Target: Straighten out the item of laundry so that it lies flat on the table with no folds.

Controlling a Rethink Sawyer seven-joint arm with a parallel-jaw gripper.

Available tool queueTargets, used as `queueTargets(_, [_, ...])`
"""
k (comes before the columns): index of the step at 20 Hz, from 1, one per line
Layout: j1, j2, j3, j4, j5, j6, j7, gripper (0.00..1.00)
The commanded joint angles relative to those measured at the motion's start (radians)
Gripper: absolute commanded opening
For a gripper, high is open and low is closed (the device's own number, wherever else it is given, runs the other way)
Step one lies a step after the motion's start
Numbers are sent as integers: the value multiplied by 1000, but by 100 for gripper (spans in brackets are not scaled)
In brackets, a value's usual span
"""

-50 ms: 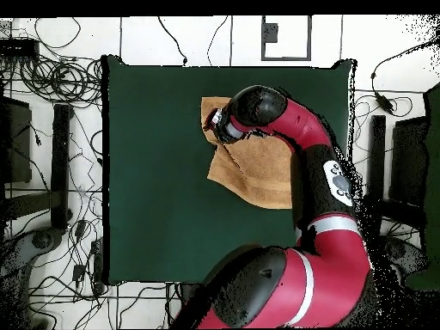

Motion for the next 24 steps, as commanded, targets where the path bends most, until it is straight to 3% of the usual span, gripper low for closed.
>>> queueTargets(1, [28, 112, 63, 67, 7, -143, 37, 100])
queueTargets(11, [30, 122, 55, 61, 53, 65, 63, 100])
queueTargets(24, [31, 79, 37, 148, 61, 38, 82, 100])
